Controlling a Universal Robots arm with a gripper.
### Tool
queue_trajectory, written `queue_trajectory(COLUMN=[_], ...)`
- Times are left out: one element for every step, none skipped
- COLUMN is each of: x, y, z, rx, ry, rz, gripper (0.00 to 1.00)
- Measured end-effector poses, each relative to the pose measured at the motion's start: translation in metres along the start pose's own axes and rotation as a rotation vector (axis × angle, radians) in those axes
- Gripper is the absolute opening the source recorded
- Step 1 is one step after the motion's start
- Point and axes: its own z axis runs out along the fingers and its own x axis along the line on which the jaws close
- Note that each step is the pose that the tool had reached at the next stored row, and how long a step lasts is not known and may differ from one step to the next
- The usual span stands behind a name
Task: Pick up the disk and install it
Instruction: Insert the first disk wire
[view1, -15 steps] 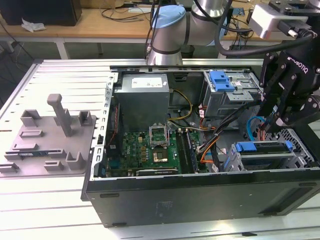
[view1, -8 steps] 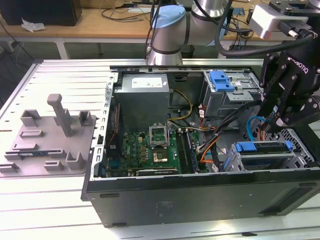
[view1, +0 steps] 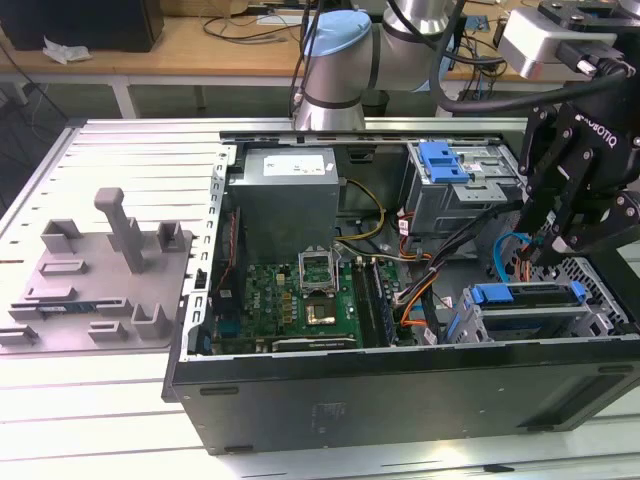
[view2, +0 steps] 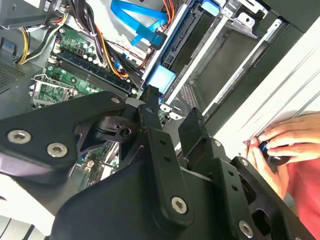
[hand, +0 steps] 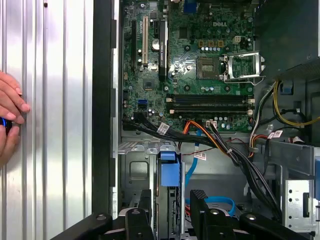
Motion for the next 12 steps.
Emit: queue_trajectory(x=[-0.0023,-0.0054,-0.0129,-0.0277,-0.0344,-0.0444,-0.0541,-0.0628,-0.0684,-0.0708,-0.0715,-0.0724], y=[0.0000,0.0000,0.0000,0.0000,0.0000,0.0000,0.0000,-0.0001,-0.0023,-0.0067,-0.0096,-0.0142], z=[0.0001,-0.0001,-0.0001,-0.0003,-0.0004,-0.0005,-0.0006,-0.0004,0.0000,0.0002,0.0002,0.0002], rx=[0.0000,0.0000,0.0000,0.0000,-0.0001,0.0000,0.0000,-0.0001,-0.0022,-0.0094,-0.0150,-0.0247], ry=[0.0116,0.0315,0.0750,0.1432,0.1629,0.1818,0.1938,0.2030,0.2090,0.2106,0.2106,0.2110], rz=[0.000,0.001,0.002,0.003,0.004,0.004,0.004,0.004,0.004,0.003,0.003,0.002], gripper=[0.44,0.44,0.44,0.44,0.44,0.44,0.44,0.44,0.44,0.44,0.44,0.44])
